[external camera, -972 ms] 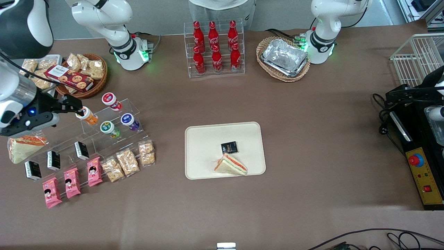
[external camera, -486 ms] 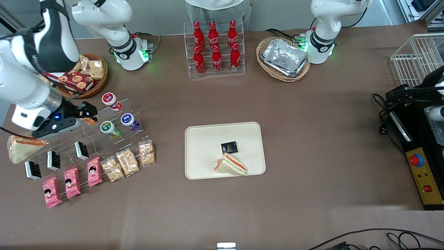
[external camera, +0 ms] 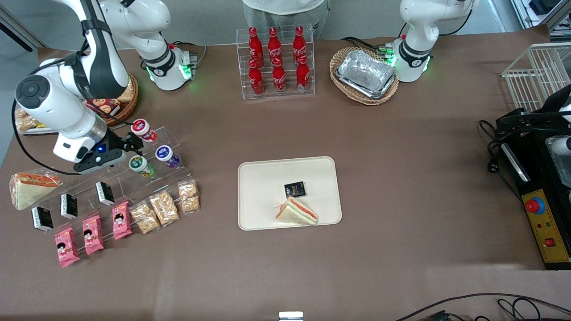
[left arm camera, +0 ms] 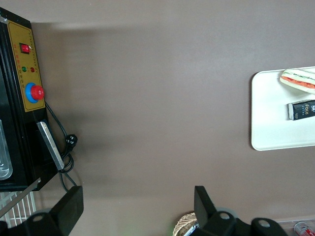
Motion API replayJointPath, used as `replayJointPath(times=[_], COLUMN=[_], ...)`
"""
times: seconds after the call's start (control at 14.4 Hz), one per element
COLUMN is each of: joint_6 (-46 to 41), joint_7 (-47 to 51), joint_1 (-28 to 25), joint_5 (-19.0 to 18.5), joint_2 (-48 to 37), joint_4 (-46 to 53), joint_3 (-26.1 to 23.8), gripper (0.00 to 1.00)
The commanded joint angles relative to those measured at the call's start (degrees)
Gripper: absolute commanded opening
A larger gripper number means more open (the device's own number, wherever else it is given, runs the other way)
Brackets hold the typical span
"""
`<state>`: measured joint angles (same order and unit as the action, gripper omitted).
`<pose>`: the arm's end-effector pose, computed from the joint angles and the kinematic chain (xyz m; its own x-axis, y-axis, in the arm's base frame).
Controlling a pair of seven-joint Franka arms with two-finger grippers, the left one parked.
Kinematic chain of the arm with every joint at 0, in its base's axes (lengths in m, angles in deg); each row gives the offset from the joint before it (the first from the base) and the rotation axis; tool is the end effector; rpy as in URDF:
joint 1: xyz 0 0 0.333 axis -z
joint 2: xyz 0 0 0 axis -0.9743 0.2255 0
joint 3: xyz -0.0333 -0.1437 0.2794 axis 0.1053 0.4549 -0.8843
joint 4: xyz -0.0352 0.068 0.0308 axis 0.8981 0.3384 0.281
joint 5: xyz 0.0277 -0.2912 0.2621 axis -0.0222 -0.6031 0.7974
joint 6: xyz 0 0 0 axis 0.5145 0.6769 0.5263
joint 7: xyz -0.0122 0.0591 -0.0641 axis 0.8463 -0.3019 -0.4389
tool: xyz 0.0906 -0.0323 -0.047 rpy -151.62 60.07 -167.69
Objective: Place green gum on tray
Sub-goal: 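Lower the right gripper and close it on the green-labelled gum bottle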
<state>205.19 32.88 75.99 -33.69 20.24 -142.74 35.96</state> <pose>0.4951 0.0171 0.4053 0.9350 0.3538 0.0250 0.3534 -0.9352 0.0220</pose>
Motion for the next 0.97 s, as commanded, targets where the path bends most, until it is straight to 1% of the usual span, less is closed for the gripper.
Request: replayJointPath(times=[0.0,0.69,0.9], joint_6=[6.9,17.3,18.5], joint_7=[-0.1,-0.2,-0.2], joint_1=[-0.2,-0.2,-0.1], joint_5=[-0.8,-0.8,-0.8], joint_2=[-0.8,3.2,4.3], joint_4=[-5.3,-11.2,-11.5], joint_3=[0.1,0.2,0.2], gripper=[1.0,1.0,1.0])
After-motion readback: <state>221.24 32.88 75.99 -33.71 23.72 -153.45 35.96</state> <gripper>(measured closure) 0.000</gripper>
